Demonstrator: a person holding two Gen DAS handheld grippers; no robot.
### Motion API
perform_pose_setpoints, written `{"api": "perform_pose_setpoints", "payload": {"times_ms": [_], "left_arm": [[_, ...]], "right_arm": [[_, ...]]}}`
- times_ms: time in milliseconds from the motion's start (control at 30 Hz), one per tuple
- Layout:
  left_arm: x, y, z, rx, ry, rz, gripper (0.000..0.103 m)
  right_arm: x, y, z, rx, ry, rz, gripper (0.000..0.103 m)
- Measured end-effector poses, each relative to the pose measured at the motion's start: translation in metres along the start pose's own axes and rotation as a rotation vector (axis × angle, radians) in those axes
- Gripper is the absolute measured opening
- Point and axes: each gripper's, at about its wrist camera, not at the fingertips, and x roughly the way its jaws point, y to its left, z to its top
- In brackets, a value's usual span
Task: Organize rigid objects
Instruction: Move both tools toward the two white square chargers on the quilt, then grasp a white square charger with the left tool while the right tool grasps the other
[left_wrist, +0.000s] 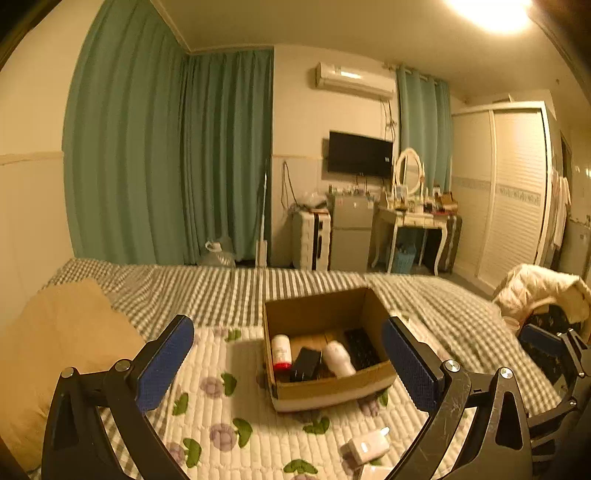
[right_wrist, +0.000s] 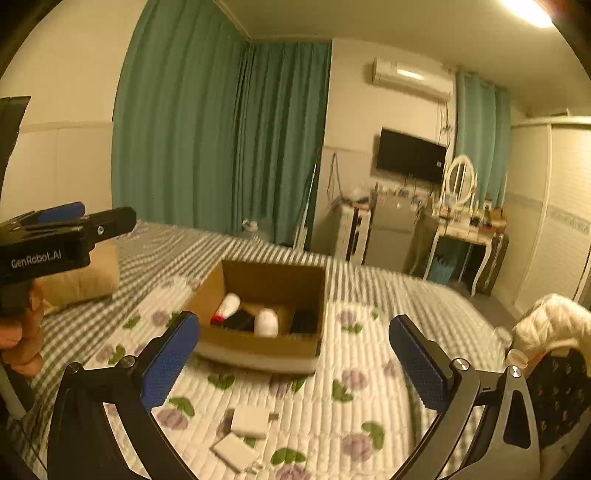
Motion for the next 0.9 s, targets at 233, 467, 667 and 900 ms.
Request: {"api": "perform_pose_setpoints", "payload": {"times_ms": [233, 467, 667, 900], "left_arm": [[0.031, -0.006, -0.035, 0.049, 0.08, -0.006, 0.103], [0.064, -0.015, -0.071, 0.095, 0.19, -0.041, 0.095], [0.089, -0.027, -0.1, 0.156, 0.286, -0.086, 0.087], [0.113, -0.032, -0.122, 0.18, 0.369, -0.118, 0.087]], "right_arm": [[0.039, 0.005, -0.049, -0.006, 0.12, 0.027, 0.103], [0.079, 0.019, -0.097, -0.041, 0.268, 0.074, 0.103], [0.11, 0.033, -0.135, -0.082, 0.383, 0.134, 0.096], [0.145, 0.053, -0.17, -0.122, 0.517, 0.218, 0.074]]}}
